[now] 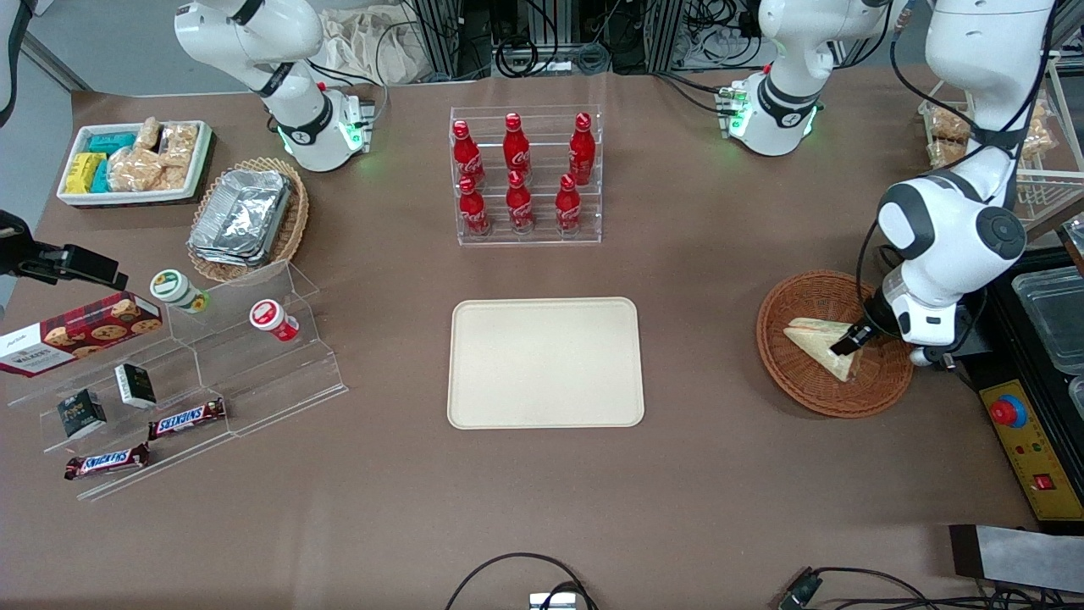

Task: Place sandwich from basket to tray
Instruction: 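Lower the open left gripper onto the sandwich and close on it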

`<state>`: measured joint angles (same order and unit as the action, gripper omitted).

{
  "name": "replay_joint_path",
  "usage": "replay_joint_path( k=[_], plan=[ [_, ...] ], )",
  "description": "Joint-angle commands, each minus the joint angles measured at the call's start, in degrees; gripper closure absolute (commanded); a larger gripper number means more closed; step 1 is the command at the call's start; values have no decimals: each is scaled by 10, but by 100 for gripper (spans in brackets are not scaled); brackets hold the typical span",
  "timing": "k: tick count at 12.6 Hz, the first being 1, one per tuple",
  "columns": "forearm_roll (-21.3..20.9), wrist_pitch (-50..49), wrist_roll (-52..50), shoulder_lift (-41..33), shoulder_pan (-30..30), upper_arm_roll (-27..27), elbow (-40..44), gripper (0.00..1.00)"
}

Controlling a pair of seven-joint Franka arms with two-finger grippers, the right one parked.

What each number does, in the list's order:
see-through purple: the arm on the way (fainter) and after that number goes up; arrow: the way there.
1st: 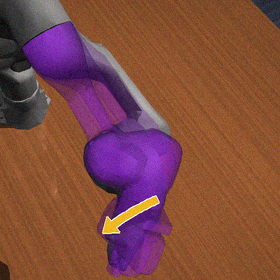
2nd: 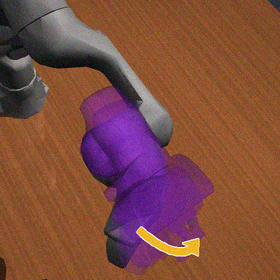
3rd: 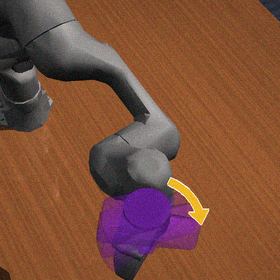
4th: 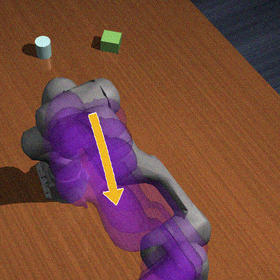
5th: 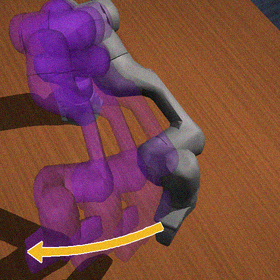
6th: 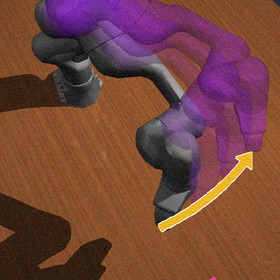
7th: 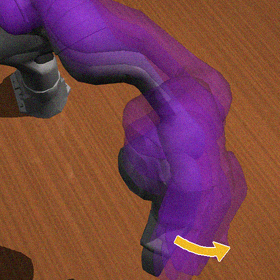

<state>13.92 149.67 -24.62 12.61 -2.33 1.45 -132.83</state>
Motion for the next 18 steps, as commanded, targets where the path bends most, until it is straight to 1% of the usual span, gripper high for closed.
replay_joint_path(
  k=[1, 4, 5, 6, 8, 9, 11, 14, 16, 17, 18],
  plan=[
    [10, 18, -3, 0, 7, -1, -8, 99],
    [6, 5, 11, -10, 7, -1, -3, 100],
    [-2, -16, 25, -21, 7, 0, 3, 100],
    [-3, -57, 47, -28, 7, 0, 19, 100],
    [-6, -124, 57, -41, 6, 0, 58, 100],
    [-20, -140, 58, -51, 7, 0, 69, 100],
    [-64, -194, 60, -66, 7, -2, 101, 100],
    [-71, -257, 60, -75, 7, -29, 160, 100],
    [-72, -267, 55, -80, 7, -59, 173, 100],
    [-79, -268, 55, -82, 7, -70, 175, 100],
    [-97, -273, 53, -84, 7, -87, 178, 100]
  ],
)
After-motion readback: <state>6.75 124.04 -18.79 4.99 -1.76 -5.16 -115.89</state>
